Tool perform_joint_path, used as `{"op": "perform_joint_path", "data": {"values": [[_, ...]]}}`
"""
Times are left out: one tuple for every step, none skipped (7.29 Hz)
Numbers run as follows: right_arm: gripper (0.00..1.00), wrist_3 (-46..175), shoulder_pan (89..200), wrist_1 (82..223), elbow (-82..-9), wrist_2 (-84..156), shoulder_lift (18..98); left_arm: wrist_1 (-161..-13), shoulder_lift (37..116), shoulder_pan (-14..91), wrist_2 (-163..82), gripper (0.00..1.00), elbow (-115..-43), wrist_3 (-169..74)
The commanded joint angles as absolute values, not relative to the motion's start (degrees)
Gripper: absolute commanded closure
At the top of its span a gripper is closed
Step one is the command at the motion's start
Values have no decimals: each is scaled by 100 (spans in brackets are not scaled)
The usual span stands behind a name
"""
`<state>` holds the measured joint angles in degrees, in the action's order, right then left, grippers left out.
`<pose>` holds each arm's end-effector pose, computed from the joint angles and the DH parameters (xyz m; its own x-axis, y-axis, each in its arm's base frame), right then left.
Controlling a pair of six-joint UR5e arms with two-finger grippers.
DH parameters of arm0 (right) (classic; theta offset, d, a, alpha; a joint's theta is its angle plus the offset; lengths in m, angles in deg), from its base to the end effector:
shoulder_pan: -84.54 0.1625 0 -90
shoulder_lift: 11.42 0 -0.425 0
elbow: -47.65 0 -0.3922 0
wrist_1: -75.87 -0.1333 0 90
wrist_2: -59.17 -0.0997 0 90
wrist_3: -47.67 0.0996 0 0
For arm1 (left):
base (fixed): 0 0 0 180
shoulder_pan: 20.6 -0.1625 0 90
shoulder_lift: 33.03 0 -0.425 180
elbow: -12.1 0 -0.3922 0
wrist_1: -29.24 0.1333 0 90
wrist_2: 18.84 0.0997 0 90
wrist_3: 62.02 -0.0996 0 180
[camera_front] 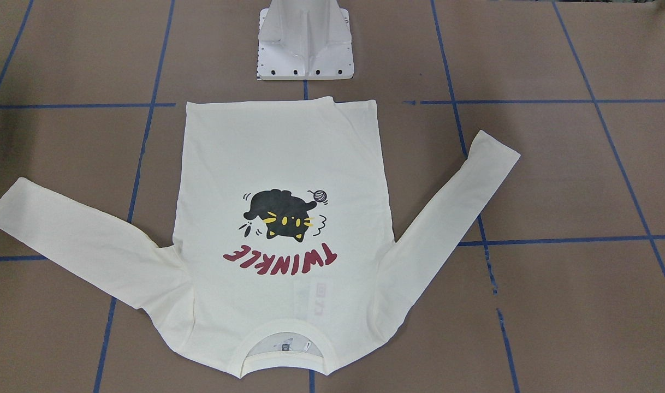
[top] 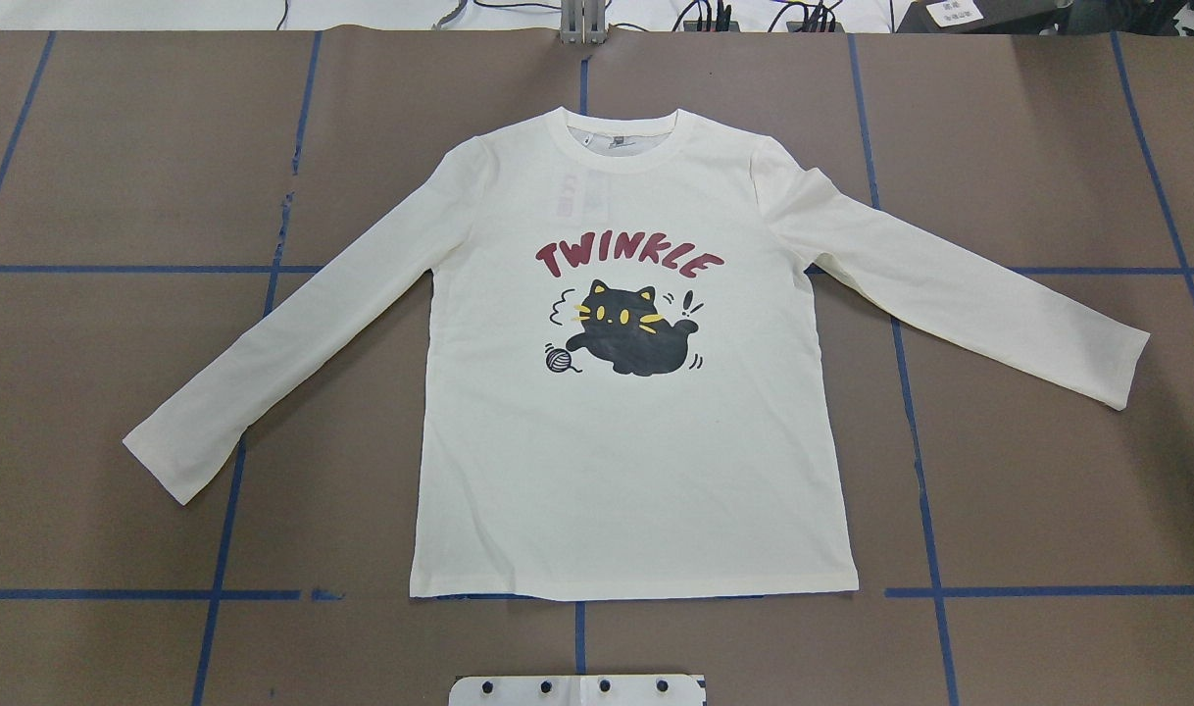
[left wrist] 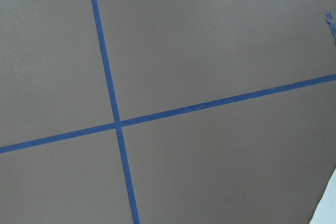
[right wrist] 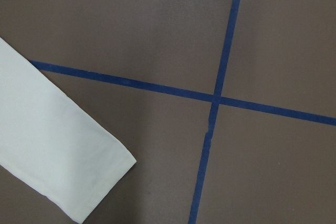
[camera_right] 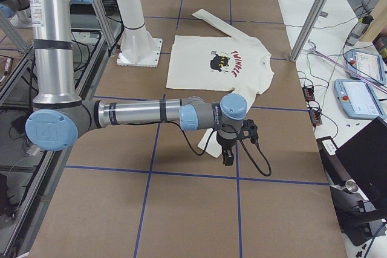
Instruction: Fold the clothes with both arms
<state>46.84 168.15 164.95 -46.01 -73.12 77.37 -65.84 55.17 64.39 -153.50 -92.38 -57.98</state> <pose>0.0095 -0.5106 0.6174 0.7259 -0.1641 0.6679 0.1213 0.9864 0.1106 -0.0206 -0.4895 0.5383 0.6940 0.2082 -0.6892 -0.0344 0.9658 0.2571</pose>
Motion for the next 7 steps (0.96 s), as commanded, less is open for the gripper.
{"op": "perform_joint_path", "data": {"values": [[0,4679,16813,16552,-4534,-7301,7760,-6586,5504,6352,-15340,0,-9283,-5841],[0,4696,16813,16534,-4464,-7336,7761,-6604,5521,6299,-15375,0,-9171,-5824],[0,4714,16813,16534,-4437,-7363,7770,-6578,5513,6246,-15340,0,-9161,-5815],[0,4705,16813,16517,-4446,-7406,7770,-6569,5487,6237,-15340,0,-9213,-5824],[0,4705,16647,16508,-4420,-7433,7744,-6569,5478,6237,-15401,0,-9239,-5789],[0,4705,16533,16438,-4428,-7546,7743,-6569,5469,6237,-15367,0,-9231,-5797],[0,4714,16410,16142,-4402,-7626,7778,-6577,5477,6237,-15357,0,-9231,-5806]]}}
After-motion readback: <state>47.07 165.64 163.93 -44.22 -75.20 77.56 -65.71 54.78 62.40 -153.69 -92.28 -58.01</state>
